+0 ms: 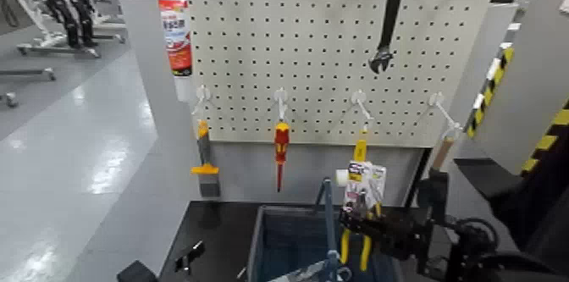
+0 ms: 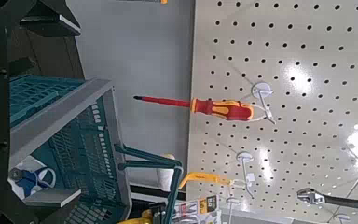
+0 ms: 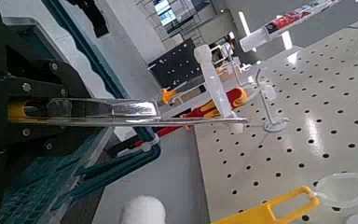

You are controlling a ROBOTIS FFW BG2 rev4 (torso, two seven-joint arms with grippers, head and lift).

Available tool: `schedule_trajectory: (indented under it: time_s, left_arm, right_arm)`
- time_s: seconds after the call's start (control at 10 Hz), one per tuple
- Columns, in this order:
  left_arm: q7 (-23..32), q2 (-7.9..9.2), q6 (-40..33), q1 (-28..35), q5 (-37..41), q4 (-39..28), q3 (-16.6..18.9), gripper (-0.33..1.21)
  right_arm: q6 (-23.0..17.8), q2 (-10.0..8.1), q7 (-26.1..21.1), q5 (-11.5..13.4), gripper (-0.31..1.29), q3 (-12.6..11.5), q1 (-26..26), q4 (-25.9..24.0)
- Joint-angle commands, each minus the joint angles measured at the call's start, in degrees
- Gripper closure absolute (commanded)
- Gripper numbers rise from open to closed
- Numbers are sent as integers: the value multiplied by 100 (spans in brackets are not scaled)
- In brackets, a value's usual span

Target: Put the yellow pliers into the crate.

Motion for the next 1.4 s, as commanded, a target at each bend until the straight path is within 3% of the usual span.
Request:
schedule_trajectory:
  time_s: [0.1, 0.3, 0.4, 0.5, 0.6, 0.7, 1.2, 1.4]
  left_arm:
    - [-14, 8, 0, -17, 0, 17, -2, 10]
    - [-14, 8, 0, -26, 0, 26, 7, 10]
    - [-14, 8, 0, -26, 0, 26, 7, 10]
    - [-23, 8, 0, -26, 0, 26, 7, 10]
    - [-32, 8, 0, -26, 0, 26, 16, 10]
    - [-32, 8, 0, -34, 0, 26, 16, 10]
    - [-41, 8, 0, -26, 0, 26, 16, 10]
    - [-49, 8, 0, -26, 0, 26, 16, 10]
  right_arm:
    - [-22, -22, 16, 177, 113, 86, -2, 213]
    - [-22, -30, -1, 309, 111, 130, -11, 336]
    - [-4, -30, -19, 309, 82, 130, -20, 389]
    - [22, -30, -54, 309, 42, 113, -20, 389]
    - [22, -30, -71, 273, 18, 95, -28, 389]
    - [14, -39, -80, 265, 11, 86, -28, 380]
    - [-66, -39, -115, 256, 11, 7, -20, 257]
    - [-356, 40, -783, 335, 11, -133, 262, -174]
